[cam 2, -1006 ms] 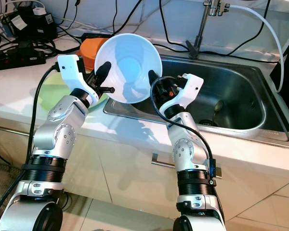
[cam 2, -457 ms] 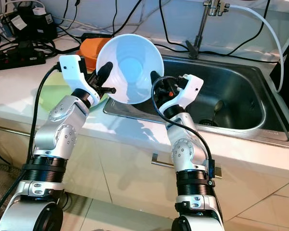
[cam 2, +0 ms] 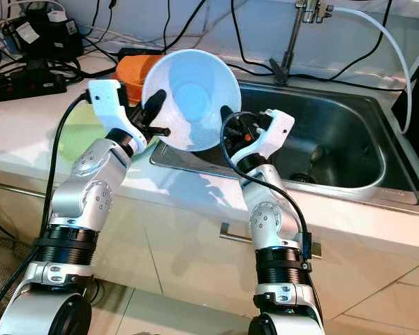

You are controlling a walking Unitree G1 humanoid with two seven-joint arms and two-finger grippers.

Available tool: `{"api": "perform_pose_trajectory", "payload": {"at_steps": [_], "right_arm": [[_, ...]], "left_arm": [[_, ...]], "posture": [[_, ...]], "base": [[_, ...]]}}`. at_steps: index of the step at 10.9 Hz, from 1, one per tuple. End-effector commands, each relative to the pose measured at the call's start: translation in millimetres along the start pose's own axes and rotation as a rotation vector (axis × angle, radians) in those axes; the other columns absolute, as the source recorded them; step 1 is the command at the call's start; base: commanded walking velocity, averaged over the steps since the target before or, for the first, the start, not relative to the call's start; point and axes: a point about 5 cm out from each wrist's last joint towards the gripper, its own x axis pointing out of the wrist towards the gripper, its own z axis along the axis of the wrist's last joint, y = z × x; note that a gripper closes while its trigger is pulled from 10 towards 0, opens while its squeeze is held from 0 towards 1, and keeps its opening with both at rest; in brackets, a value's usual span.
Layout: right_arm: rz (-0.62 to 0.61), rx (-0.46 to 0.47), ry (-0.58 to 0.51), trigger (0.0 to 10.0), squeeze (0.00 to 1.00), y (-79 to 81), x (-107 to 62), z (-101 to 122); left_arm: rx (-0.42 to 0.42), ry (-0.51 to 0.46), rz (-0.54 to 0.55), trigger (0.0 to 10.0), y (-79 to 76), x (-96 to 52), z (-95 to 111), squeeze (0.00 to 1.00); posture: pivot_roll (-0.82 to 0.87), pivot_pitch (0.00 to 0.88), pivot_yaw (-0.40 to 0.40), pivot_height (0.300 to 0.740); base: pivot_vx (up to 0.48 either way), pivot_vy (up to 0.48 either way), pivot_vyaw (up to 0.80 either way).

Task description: Kitchen organization

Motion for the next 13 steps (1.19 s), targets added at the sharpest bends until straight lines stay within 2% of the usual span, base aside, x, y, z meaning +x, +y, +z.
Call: {"api": "perform_pose_trajectory", "payload": {"at_steps": [1, 3, 4, 7, 9, 10, 11, 13], "right_arm": [[0.052, 0.009, 0.002, 0.0, 0.0, 7.6, 0.1, 1], [0.054, 0.011, 0.001, 0.0, 0.0, 7.7, 0.1, 1], [0.055, 0.012, 0.001, 0.0, 0.0, 7.8, 0.1, 1], [0.04, 0.022, -0.014, 0.0, 0.0, 7.4, 1.1, 4], [-0.007, 0.048, -0.039, 0.0, 0.0, 1.2, 3.4, 8], [-0.016, 0.046, -0.047, 0.0, 0.0, 0.0, 4.8, 11], [-0.052, 0.037, -0.069, 0.0, 0.0, -5.7, 8.0, 16], [-0.143, 0.018, -0.113, 0.0, 0.0, -20.2, 14.6, 30]], "left_arm": [[0.022, -0.027, -0.003, 10.0, -0.5, 1.1, 7, 0.0], [0.025, -0.026, 0.004, 10.0, 0.5, 1.2, 7, 0.0], [0.033, -0.025, 0.002, 10.0, 0.4, 1.3, 7, 1.0], [0.03, -0.018, -0.02, 10.0, -4.3, 1.6, 4, 1.0], [0.041, -0.009, -0.025, 10.0, -5.2, 0.9, 2, 1.0], [0.046, -0.005, -0.026, 10.0, -5.8, 0.6, 1, 0.18], [0.049, -0.002, -0.025, 10.0, -5.7, 0.1, 0, 0.0], [0.048, 0.001, -0.021, 10.0, -5.6, 0.1, -1, 0.0]], "posture": [[0.16, 0.029, 0.014, 0.74], [0.16, 0.03, 0.014, 0.74], [0.16, 0.03, 0.014, 0.74], [0.16, 0.024, 0.015, 0.74], [0.16, 0.021, 0.013, 0.74], [0.16, 0.018, 0.011, 0.74], [0.16, 0.018, 0.011, 0.74], [0.16, 0.014, 0.007, 0.74]], "base": [[0.0, 0.0, 0.0], [0.0, 0.0, 0.0], [0.0, 0.0, 0.0], [0.0, 0.0, 0.0], [0.0, 0.0, 0.0], [0.0, 0.0, 0.0], [0.0, 0.0, 0.0], [0.0, 0.0, 0.0]]}}
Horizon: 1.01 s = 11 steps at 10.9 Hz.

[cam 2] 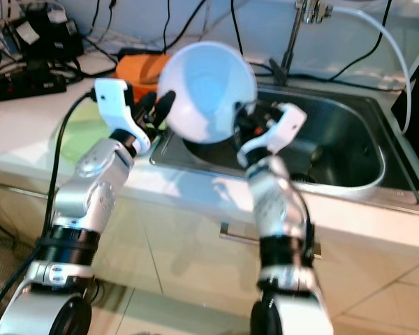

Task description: Kitchen organization

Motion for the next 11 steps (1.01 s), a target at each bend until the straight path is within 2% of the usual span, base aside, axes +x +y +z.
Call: {"api": "perform_pose_trajectory", "payload": {"at_steps": [1, 3, 6, 7, 9, 11], "right_arm": [[-0.031, -0.011, -0.075, 0.0, 0.0, -2.6, 5.9, 17], [-0.083, -0.027, -0.091, 0.0, 0.0, -12.4, 11.3, 23], [-0.138, -0.114, -0.071, 0.0, 0.0, -26.1, 18.8, 24], [-0.15, -0.177, -0.041, 10.0, 0.0, -29.8, 20.0, 20], [-0.171, -0.253, -0.004, 10.0, 0.0, -34.3, 20.8, 14], [-0.188, -0.402, 0.069, 10.0, 0.0, -39.9, 15.7, -1]], "left_arm": [[0.004, -0.005, 0.001, 10.0, -0.3, -1.3, 1, 0.0], [0.002, -0.005, -0.009, 10.0, -2.7, -1.9, 0, 0.0], [0.001, 0.003, -0.016, 10.0, -4.6, -3.2, -2, 0.0], [0.0, 0.005, -0.017, 10.0, -5.4, -3.9, -3, 0.0], [0.004, 0.015, -0.02, 10.0, -6.9, -6.5, -5, 0.0], [0.015, 0.037, -0.034, 10.0, -10.2, -10.6, -10, 0.0]], "posture": [[0.16, 0.014, 0.007, 0.74], [0.17, 0.014, 0.005, 0.74], [0.18, 0.016, 0.0, 0.74], [0.18, 0.019, -0.001, 0.74], [0.19, 0.028, -0.004, 0.74], [0.2, 0.036, -0.007, 0.74]], "base": [[0.0, 0.0, 0.0], [0.0, 0.0, 0.0], [0.0, 0.0, 0.0], [0.0, 0.0, 0.0], [0.0, 0.0, 0.0], [0.0, 0.0, 0.0]]}}
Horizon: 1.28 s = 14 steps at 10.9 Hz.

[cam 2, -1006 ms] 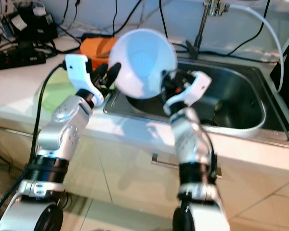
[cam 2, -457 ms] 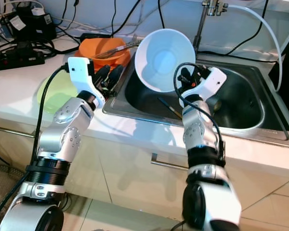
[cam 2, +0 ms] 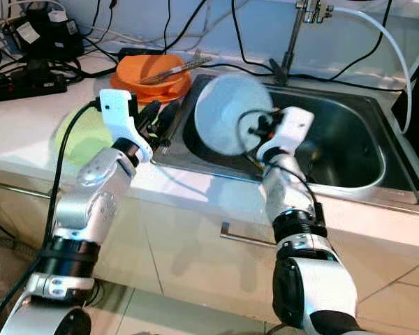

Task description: Kitchen organization

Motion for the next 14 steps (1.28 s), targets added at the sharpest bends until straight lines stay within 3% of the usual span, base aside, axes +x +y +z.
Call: {"api": "perform_pose_trajectory", "payload": {"at_steps": [1, 3, 5, 6, 7, 8, 9, 10, 14], "right_arm": [[-0.005, -0.03, -0.023, 10.0, 0.0, 0.5, 1.9, 6], [-0.027, -0.127, 0.051, 10.0, 0.0, -0.3, -0.4, -10], [-0.007, -0.148, 0.065, 10.0, 0.0, 2.9, -1.1, -15], [0.001, -0.142, 0.071, 10.0, 0.21, 5.0, -1.4, -17], [0.01, -0.137, 0.075, 10.0, 1.0, 6.5, -1.4, -18], [0.015, -0.145, 0.079, 10.0, 1.0, 8.4, -1.3, -19], [0.016, -0.151, 0.079, 10.0, 0.65, 8.9, -1.3, -19], [0.02, -0.149, 0.08, 10.0, 0.0, 9.7, -1.5, -20], [0.067, -0.107, 0.051, 10.0, 0.0, 18.8, -1.0, -18]], "left_arm": [[0.019, 0.009, -0.025, 10.0, -4.9, -0.3, 1, 0.0], [0.023, 0.019, -0.067, 10.0, -13.4, -1.5, -1, 0.0], [0.021, 0.022, -0.07, 10.0, -14.4, -2.4, -1, 0.0], [0.021, 0.028, -0.072, 10.0, -14.9, -3.6, -2, 0.0], [0.02, 0.032, -0.073, 10.0, -15.4, -4.3, -3, 0.0], [0.019, 0.035, -0.077, 10.0, -16.4, -4.5, -4, 0.0], [0.019, 0.037, -0.078, 10.0, -16.8, -4.6, -4, 0.0], [0.018, 0.039, -0.079, 10.0, -17.2, -4.7, -4, 0.0], [0.02, 0.048, -0.077, 10.0, -17.6, -5.9, -8, 0.0]], "posture": [[0.2, 0.04, -0.006, 0.74], [0.19, 0.043, -0.005, 0.74], [0.2, 0.046, -0.006, 0.74], [0.2, 0.045, -0.007, 0.74], [0.2, 0.045, -0.006, 0.74], [0.2, 0.042, -0.007, 0.74], [0.2, 0.042, -0.007, 0.74], [0.2, 0.039, -0.008, 0.74], [0.2, 0.033, -0.008, 0.74]], "base": [[0.0, 0.0, 0.0], [0.0, 0.0, 0.0], [0.0, 0.0, 0.0], [0.0, 0.0, 0.0], [0.0, 0.0, 0.0], [0.0, 0.0, 0.0], [0.0, 0.0, 0.0], [0.0, 0.0, 0.0], [0.0, 0.0, 0.0]]}}
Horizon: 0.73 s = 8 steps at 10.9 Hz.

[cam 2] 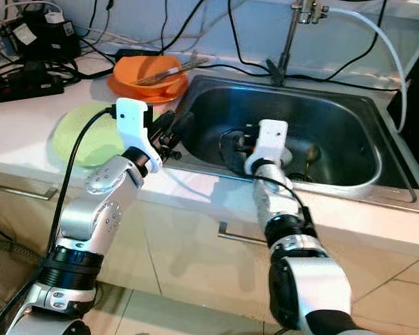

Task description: Kitchen organization

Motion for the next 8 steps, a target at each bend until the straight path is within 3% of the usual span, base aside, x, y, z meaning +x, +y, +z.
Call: {"api": "perform_pose_trajectory", "payload": {"at_steps": [1, 2, 4, 5, 6, 8], "right_arm": [[0.028, 0.014, -0.044, 10.0, 0.0, 5.4, 2.4, 9], [0.056, 0.03, -0.078, 10.0, 0.0, 10.8, 2.4, 14], [0.152, 0.101, -0.162, 10.0, 0.0, 26.9, -5.3, 25], [0.189, 0.114, -0.183, 10.0, 0.0, 31.3, -13.6, 26], [0.221, 0.134, -0.179, 10.0, 0.0, 33.2, -21.0, 25], [0.237, 0.173, -0.126, 10.0, 0.0, 30.6, -34.6, 15]], "left_arm": [[0.019, -0.004, 0.01, 10.0, 0.3, -1.3, 0, 0.0], [0.028, -0.019, 0.046, 10.0, 4.5, -1.3, 2, 0.0], [0.129, -0.013, 0.112, 10.0, 17.0, -3.9, 3, 0.0], [0.285, 0.027, 0.112, 10.0, 22.0, -8.2, 2, 0.0], [0.392, 0.067, 0.1, 10.0, 24.2, -14.1, 1, 0.0], [0.692, 0.194, 0.067, 10.0, 31.4, -28.1, -4, 0.0]], "posture": [[0.2, 0.034, -0.008, 0.74], [0.19, 0.039, -0.007, 0.74], [0.18, 0.043, -0.006, 0.74], [0.18, 0.046, -0.006, 0.74], [0.17, 0.051, -0.005, 0.74], [0.18, 0.055, -0.009, 0.74]], "base": [[0.0, 0.0, 0.0], [0.0, 0.0, 0.0], [0.0, 0.0, 0.0], [0.0, 0.0, 0.0], [0.0, 0.0, 0.0], [0.0, 0.0, 0.0]]}}
